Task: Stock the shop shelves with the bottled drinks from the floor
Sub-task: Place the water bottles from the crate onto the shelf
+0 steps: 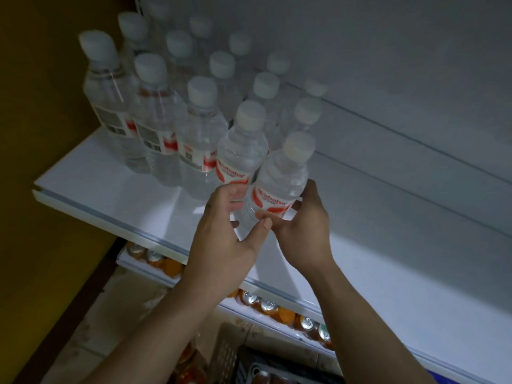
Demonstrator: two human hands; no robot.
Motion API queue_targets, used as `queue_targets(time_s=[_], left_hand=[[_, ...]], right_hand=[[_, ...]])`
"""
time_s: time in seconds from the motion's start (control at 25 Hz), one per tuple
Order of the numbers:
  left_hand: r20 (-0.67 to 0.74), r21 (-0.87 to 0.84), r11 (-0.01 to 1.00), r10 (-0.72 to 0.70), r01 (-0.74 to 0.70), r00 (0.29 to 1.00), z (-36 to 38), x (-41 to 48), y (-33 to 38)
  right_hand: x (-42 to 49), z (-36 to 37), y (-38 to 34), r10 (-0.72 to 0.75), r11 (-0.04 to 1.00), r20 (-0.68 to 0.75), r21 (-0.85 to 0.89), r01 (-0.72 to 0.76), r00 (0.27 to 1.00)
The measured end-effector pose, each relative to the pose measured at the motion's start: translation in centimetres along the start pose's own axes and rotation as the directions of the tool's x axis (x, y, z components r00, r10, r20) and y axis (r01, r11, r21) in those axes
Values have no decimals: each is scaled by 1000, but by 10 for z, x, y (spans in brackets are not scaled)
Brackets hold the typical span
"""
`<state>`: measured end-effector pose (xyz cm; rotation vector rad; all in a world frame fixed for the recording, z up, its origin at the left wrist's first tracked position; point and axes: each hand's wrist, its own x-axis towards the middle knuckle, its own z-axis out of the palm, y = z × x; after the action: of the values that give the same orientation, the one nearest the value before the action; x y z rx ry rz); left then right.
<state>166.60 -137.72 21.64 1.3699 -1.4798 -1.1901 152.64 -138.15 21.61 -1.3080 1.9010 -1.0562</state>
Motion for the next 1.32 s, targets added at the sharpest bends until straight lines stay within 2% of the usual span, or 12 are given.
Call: queue_targets(time_s=[0.2, 0.56, 0.76, 0.96, 1.04, 1.12, 1.2, 1.32], left_hand=[[7, -18, 998, -55, 56, 998, 7, 1, 1], [-23, -25, 997, -75, 75, 997, 6, -11, -5], [-11, -18, 995, -102, 101, 995, 10, -26, -14], [55, 17, 991, -132, 131, 990, 11, -53, -23], [72, 20, 991, -135, 134, 988, 11, -67, -27], [84, 22, 989, -146, 144, 986, 16, -85, -34], [97, 33, 986, -168, 166, 981, 24, -110, -43], [168, 105, 972, -227, 211, 959, 45, -159, -62]], right_hand=[[3, 1, 3, 22, 998, -14, -54, -22, 1000], [13, 9, 1, -34, 992, -60, -126, 26, 998], [6, 18, 4, 17, 989, 0, -150, -17, 1000], [-47, 17, 19, 212, 976, 86, 33, -216, 973], [-89, 5, 19, 283, 941, 7, 191, -279, 959], [-135, -11, 30, 335, 898, -117, 340, -279, 935], [-182, -28, 55, 416, 860, -215, 409, -305, 884], [-250, -53, 108, 574, 777, -185, 431, -458, 798]])
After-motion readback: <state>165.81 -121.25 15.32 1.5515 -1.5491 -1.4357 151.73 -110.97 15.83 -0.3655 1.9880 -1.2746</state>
